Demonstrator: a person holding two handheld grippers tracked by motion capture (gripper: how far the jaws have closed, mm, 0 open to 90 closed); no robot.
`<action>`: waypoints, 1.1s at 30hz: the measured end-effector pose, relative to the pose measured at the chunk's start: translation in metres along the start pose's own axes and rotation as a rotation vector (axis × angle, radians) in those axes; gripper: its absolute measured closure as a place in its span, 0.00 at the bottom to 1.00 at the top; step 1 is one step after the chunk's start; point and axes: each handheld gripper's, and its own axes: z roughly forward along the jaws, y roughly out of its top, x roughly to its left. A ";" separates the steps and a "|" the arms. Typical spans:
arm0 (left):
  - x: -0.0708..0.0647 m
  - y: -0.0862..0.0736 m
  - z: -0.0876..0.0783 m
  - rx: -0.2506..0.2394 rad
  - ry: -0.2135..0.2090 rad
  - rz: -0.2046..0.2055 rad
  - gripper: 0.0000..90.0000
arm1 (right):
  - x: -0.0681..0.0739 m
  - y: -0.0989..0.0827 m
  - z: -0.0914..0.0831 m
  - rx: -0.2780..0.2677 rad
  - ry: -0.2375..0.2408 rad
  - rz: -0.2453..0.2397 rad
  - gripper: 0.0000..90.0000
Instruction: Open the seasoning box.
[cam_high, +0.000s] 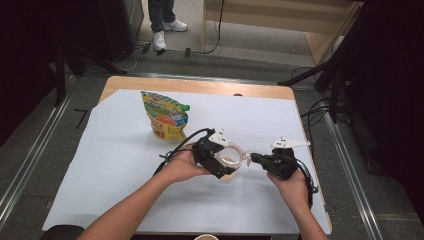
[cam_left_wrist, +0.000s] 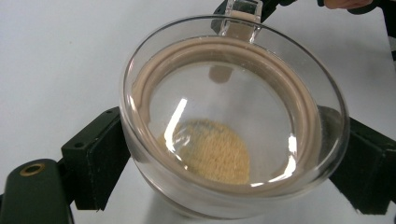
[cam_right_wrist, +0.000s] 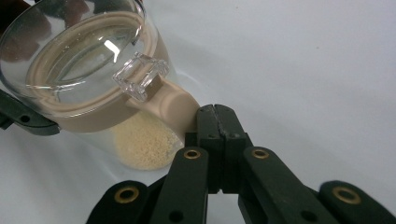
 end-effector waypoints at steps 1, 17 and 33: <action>0.000 0.000 0.000 0.000 0.000 -0.001 0.12 | 0.000 0.000 0.000 0.000 0.002 0.000 1.00; 0.000 0.003 -0.001 0.019 0.005 0.002 0.12 | 0.001 0.000 -0.001 0.007 -0.006 -0.009 1.00; -0.003 0.010 -0.006 0.003 0.024 0.003 0.11 | 0.003 0.000 -0.001 0.007 -0.016 -0.018 1.00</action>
